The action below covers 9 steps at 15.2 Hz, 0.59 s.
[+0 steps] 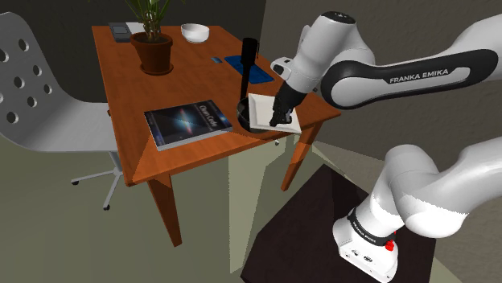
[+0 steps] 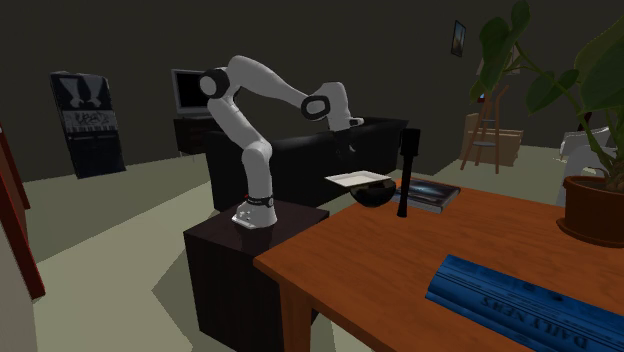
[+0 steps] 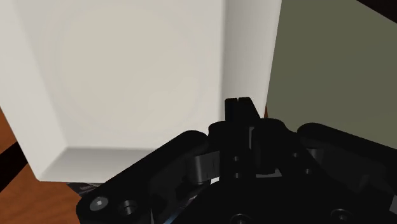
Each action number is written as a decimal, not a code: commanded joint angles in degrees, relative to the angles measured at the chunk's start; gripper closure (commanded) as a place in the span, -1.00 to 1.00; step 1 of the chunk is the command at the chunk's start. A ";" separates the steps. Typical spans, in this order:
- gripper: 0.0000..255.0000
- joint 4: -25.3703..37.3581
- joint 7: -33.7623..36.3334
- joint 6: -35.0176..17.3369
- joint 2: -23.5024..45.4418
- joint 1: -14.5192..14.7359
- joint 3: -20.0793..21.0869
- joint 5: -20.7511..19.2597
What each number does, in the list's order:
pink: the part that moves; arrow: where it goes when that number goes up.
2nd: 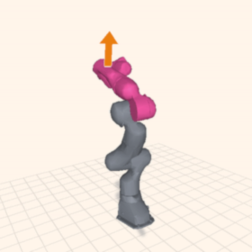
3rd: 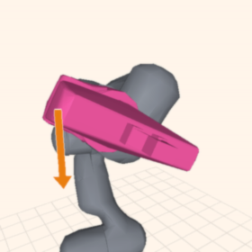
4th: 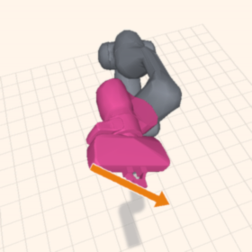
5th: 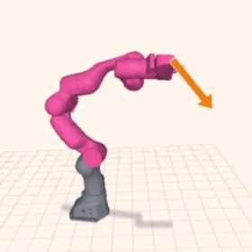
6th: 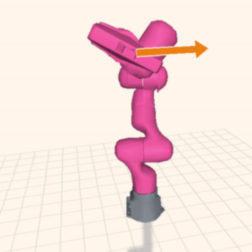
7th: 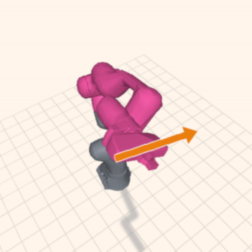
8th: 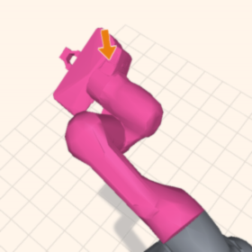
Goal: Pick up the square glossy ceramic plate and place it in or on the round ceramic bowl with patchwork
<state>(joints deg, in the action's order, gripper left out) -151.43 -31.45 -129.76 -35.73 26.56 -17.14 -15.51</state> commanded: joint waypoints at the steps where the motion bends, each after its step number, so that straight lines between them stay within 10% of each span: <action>1: 1.00 0.00 0.00 0.00 0.00 0.00 0.00 0.00; 3: 1.00 0.00 0.00 0.00 0.00 0.00 0.00 0.00; 4: -1.00 0.00 0.00 0.00 0.00 0.00 0.00 0.00; 9: -1.00 6.20 11.31 8.58 3.06 -0.87 8.64 -1.53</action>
<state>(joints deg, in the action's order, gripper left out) -145.48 -21.14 -121.64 -32.97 25.84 -9.08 -16.82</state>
